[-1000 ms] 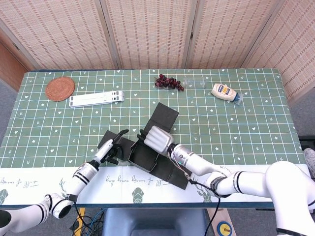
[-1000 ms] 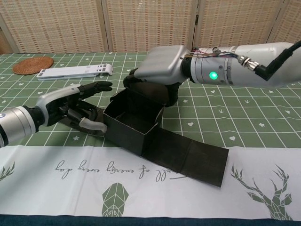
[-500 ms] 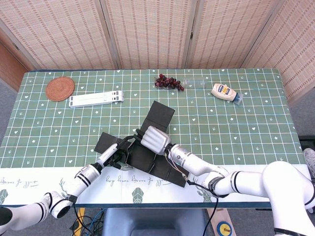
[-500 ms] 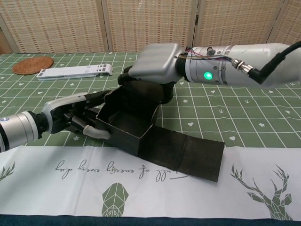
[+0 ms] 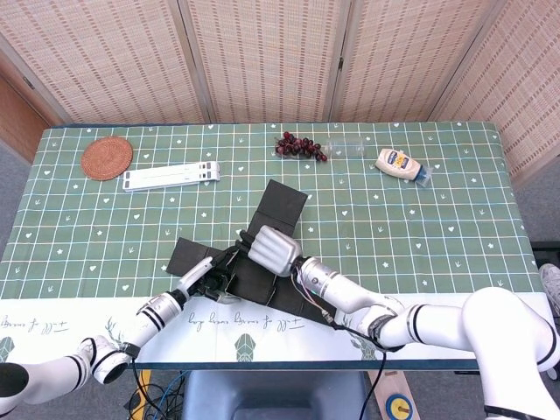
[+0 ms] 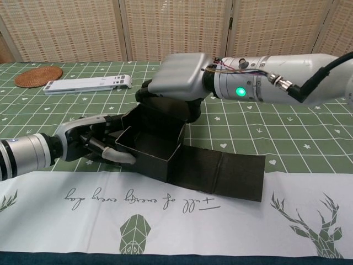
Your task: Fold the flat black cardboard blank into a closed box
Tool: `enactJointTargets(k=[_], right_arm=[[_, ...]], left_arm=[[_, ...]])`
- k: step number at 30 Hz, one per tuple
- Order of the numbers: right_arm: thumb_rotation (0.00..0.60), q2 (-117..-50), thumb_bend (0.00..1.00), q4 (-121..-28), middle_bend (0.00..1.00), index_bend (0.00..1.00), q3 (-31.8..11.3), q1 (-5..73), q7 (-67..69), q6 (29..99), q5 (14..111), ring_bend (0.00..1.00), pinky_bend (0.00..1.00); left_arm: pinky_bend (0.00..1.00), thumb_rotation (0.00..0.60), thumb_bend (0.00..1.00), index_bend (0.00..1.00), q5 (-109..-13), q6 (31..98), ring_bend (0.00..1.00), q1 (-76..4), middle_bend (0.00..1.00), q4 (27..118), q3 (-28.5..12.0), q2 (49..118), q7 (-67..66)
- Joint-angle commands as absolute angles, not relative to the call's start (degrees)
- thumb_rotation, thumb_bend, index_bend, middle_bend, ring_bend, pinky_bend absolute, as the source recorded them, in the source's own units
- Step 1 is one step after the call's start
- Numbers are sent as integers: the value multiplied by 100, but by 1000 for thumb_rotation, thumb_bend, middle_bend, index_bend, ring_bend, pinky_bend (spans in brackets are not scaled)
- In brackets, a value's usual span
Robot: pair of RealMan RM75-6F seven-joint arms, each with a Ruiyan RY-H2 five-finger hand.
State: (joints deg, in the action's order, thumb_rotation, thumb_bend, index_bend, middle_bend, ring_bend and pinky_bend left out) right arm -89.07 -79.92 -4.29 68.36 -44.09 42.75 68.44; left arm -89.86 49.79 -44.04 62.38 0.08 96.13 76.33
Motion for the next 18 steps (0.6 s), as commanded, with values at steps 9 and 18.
enactJointTargets(k=[9, 18], right_arm=[[600, -8777, 400, -8125, 371, 395, -371, 6859, -4564, 4142, 6736, 848, 1000], [600, -8634, 407, -8354, 262, 153, -299, 6949, -4716, 3943, 6533, 803, 1000]], left_arm=[[883, 600, 112, 143, -9049, 4911, 629, -4496, 97, 6029, 153, 9658, 8315], [882, 600, 113, 165, -9161, 4877, 629, -4604, 137, 5901, 281, 9682, 8784]])
